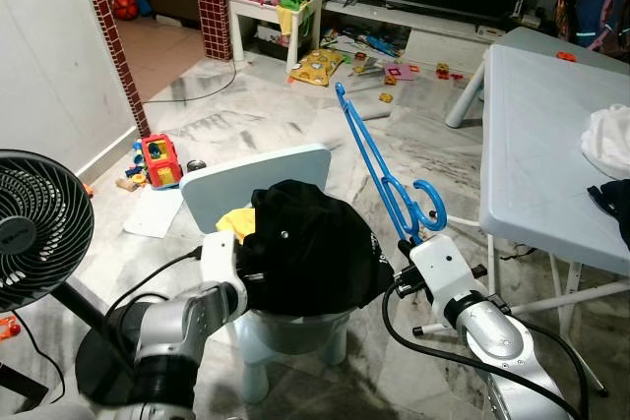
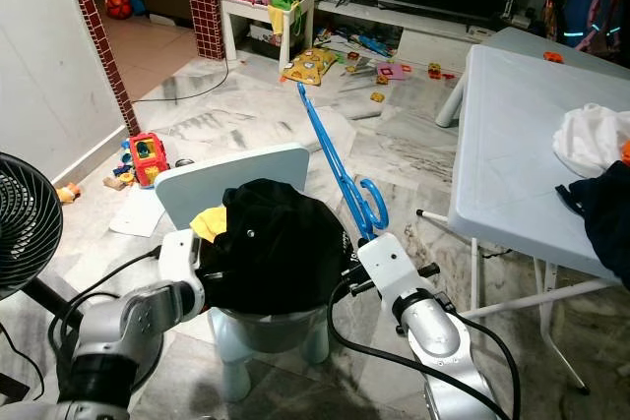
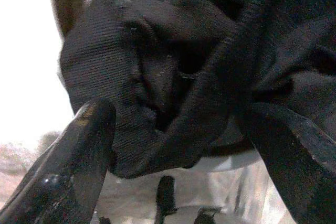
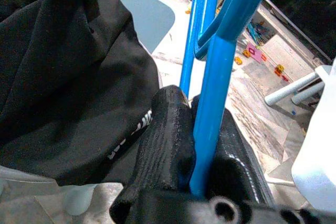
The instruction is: Hang hanger
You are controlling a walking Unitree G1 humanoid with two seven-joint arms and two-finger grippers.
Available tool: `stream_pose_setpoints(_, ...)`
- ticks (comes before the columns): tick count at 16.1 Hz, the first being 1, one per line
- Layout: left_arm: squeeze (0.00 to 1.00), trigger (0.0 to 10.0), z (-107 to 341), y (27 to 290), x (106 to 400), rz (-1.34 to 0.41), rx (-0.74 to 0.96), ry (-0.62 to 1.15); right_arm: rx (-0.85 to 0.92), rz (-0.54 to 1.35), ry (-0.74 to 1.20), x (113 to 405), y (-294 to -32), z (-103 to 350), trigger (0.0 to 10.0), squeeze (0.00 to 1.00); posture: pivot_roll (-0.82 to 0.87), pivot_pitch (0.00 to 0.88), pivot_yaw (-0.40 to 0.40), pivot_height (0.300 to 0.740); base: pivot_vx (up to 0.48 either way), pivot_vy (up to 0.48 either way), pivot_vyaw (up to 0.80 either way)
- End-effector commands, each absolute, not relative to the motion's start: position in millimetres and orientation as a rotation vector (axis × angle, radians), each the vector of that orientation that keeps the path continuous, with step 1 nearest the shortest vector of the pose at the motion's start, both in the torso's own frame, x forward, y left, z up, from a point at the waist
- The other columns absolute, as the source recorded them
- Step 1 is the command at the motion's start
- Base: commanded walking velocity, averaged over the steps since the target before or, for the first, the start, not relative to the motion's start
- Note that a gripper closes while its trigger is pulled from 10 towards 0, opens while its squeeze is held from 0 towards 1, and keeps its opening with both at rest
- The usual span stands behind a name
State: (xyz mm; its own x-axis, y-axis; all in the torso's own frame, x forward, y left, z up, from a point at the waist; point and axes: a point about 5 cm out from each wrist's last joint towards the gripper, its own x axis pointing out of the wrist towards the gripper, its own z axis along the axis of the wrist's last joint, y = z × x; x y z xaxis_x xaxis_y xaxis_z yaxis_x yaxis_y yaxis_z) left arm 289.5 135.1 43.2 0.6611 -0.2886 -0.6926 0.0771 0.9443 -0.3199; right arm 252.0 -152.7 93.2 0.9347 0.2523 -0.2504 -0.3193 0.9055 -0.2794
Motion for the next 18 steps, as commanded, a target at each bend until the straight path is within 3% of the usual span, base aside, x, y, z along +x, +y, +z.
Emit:
stream_pose_setpoints(1, 0.00, 10.0, 43, 134, 292, -0.223, -0.235, 0.826, -0.327, 0.277, 0.202, 253, -156, 96, 10.0, 0.00, 0.03, 0.000, -0.056, 0.740, 0.000, 0.000, 0.00)
stream_pose_setpoints(2, 0.00, 0.0, 41, 137, 293, -0.229, -0.203, 0.817, -0.324, 0.276, 0.204, 252, -156, 95, 10.0, 0.00, 0.03, 0.000, -0.054, 0.740, 0.000, 0.000, 0.00)
stream_pose_setpoints(9, 0.00, 0.0, 29, 149, 300, -0.217, -0.136, 0.819, -0.323, 0.265, 0.207, 251, -158, 95, 10.0, 0.00, 0.02, 0.004, -0.053, 0.740, 0.000, 0.000, 0.00)
stream_pose_setpoints(18, 0.00, 0.0, 29, 144, 308, -0.254, -0.113, 0.751, -0.327, 0.260, 0.207, 251, -160, 95, 10.0, 0.00, 0.01, 0.001, -0.052, 0.740, 0.000, 0.000, 0.00)
